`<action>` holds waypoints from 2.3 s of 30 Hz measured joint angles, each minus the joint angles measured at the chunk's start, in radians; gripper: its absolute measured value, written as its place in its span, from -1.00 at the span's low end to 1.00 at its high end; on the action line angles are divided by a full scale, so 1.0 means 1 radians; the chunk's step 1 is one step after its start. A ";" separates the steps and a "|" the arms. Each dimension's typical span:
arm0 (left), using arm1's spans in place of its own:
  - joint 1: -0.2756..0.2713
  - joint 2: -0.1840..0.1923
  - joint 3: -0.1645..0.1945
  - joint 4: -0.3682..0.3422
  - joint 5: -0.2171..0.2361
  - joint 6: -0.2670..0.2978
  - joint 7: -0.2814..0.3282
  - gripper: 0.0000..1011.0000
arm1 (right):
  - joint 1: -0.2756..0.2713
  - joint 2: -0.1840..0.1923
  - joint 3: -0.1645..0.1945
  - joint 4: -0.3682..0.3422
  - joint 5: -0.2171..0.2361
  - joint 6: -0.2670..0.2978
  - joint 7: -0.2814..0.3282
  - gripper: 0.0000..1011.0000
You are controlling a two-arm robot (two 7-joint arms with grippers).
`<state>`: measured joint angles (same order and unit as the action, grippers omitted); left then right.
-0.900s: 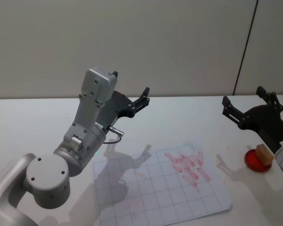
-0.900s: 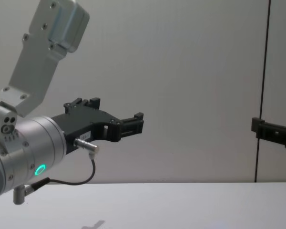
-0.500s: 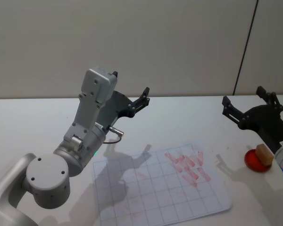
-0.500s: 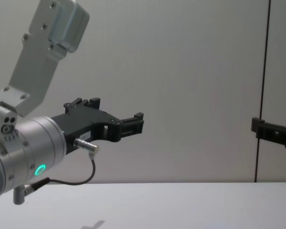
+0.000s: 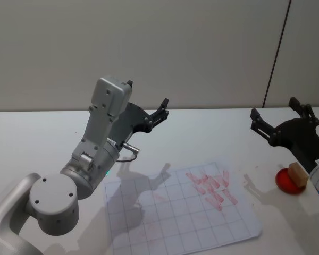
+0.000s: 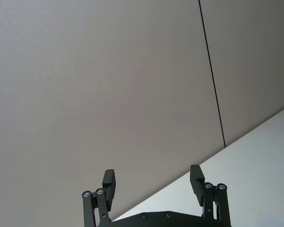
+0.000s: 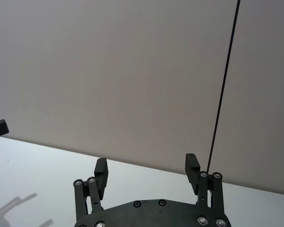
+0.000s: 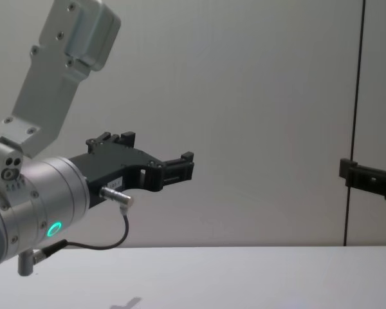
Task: Use the one hand to pick up the stamp and affix it onto the A4 paper.
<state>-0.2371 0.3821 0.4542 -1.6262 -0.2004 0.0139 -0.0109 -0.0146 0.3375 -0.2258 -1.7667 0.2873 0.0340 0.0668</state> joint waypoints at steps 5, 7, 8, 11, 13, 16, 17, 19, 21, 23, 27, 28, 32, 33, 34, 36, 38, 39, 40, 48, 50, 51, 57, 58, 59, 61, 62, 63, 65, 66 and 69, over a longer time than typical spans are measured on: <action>0.000 0.000 0.000 0.000 0.000 0.000 0.000 0.98 | -0.002 -0.001 -0.001 -0.006 -0.004 0.007 -0.006 0.98; 0.000 0.000 0.000 0.000 0.000 0.000 0.000 0.98 | -0.005 -0.002 -0.002 -0.015 -0.009 0.021 -0.016 0.98; 0.000 0.000 0.000 0.000 0.000 0.000 0.000 0.98 | -0.006 -0.003 -0.002 -0.018 -0.011 0.026 -0.019 0.98; 0.000 0.000 0.000 0.000 0.000 0.000 0.000 0.98 | -0.012 -0.004 -0.004 -0.034 -0.018 0.052 -0.039 0.98; 0.000 0.000 0.000 0.000 0.000 0.000 0.000 0.98 | -0.016 -0.005 -0.005 -0.043 -0.021 0.070 -0.049 0.98; 0.000 0.000 0.000 0.000 0.000 0.000 0.000 0.98 | -0.027 -0.005 -0.005 -0.067 -0.026 0.115 -0.081 0.98; 0.000 0.000 0.000 0.000 0.000 0.000 0.000 0.98 | -0.027 -0.005 -0.005 -0.067 -0.026 0.115 -0.081 0.98; 0.000 0.000 0.000 0.000 0.000 0.000 0.000 0.98 | -0.037 -0.002 -0.001 -0.085 -0.027 0.155 -0.106 0.98; 0.000 0.000 0.000 0.000 0.000 0.000 0.000 0.98 | -0.038 -0.001 0.000 -0.088 -0.027 0.164 -0.111 0.98; 0.000 0.000 0.000 0.000 0.000 0.000 0.000 0.98 | -0.048 0.006 0.007 -0.103 -0.026 0.204 -0.131 0.98; 0.000 0.000 0.000 0.000 0.000 0.000 0.000 0.98 | -0.058 0.016 0.017 -0.113 -0.023 0.246 -0.150 0.98; 0.000 0.000 0.000 0.000 0.000 0.000 0.000 0.98 | -0.060 0.019 0.019 -0.114 -0.022 0.256 -0.153 0.98; 0.000 0.000 0.000 0.000 0.000 0.000 0.000 0.98 | -0.069 0.029 0.029 -0.115 -0.018 0.292 -0.162 0.98; 0.000 0.000 0.000 0.000 0.000 0.000 0.000 0.98 | -0.070 0.031 0.031 -0.115 -0.018 0.296 -0.163 0.98; 0.000 0.000 0.000 0.000 0.000 0.000 0.000 0.98 | -0.072 0.035 0.034 -0.112 -0.016 0.307 -0.164 0.98; 0.000 0.000 0.000 0.000 0.000 0.000 0.000 0.98 | -0.074 0.039 0.039 -0.104 -0.014 0.324 -0.164 0.98; 0.000 0.000 0.000 0.000 0.000 0.000 0.000 0.98 | -0.075 0.042 0.042 -0.099 -0.012 0.333 -0.163 0.98; 0.000 0.000 0.000 0.000 0.000 0.000 0.000 0.98 | -0.075 0.044 0.045 -0.091 -0.011 0.342 -0.160 0.98; 0.000 0.000 0.000 0.000 0.000 0.000 0.000 0.98 | -0.075 0.044 0.045 -0.091 -0.011 0.342 -0.160 0.98; 0.000 0.000 0.000 0.000 0.000 0.000 0.000 0.98 | -0.067 0.052 0.054 -0.041 -0.010 0.379 -0.125 0.98; 0.000 0.000 0.000 0.000 0.000 0.000 0.000 0.98 | -0.062 0.052 0.054 -0.026 -0.013 0.385 -0.113 0.98; 0.000 0.000 0.000 0.000 0.000 0.000 0.000 0.98 | -0.060 0.052 0.054 -0.021 -0.013 0.388 -0.108 0.98; 0.000 0.000 0.000 0.000 0.000 0.000 0.000 0.98 | -0.042 0.049 0.055 0.021 -0.024 0.397 -0.076 0.98; 0.000 0.000 0.000 0.000 0.000 0.000 0.000 0.98 | -0.040 0.048 0.055 0.028 -0.026 0.398 -0.071 0.98; 0.000 0.000 0.000 0.000 0.000 0.000 0.000 0.98 | -0.038 0.048 0.054 0.033 -0.027 0.399 -0.068 0.98; 0.000 0.000 0.000 0.000 0.000 0.000 0.000 0.98 | -0.031 0.045 0.054 0.048 -0.031 0.402 -0.058 0.98; 0.000 0.000 0.000 0.000 0.000 0.000 0.000 0.98 | -0.027 0.044 0.053 0.056 -0.035 0.404 -0.052 0.97; 0.000 0.000 0.000 0.000 0.000 0.000 0.000 0.98 | -0.027 0.044 0.053 0.056 -0.035 0.404 -0.052 0.97; 0.000 0.000 0.000 0.000 0.000 0.000 0.000 0.98 | -0.021 0.042 0.052 0.069 -0.039 0.406 -0.045 0.87; 0.000 0.000 0.000 0.000 0.000 0.000 0.000 0.98 | -0.018 0.041 0.052 0.076 -0.043 0.409 -0.041 0.80; 0.000 0.000 0.000 0.000 0.000 0.000 0.000 0.98 | -0.013 0.040 0.052 0.088 -0.049 0.414 -0.035 0.67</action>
<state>-0.2371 0.3821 0.4542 -1.6262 -0.2004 0.0138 -0.0109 -0.0278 0.3771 -0.1743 -1.6789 0.2382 0.4481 0.0319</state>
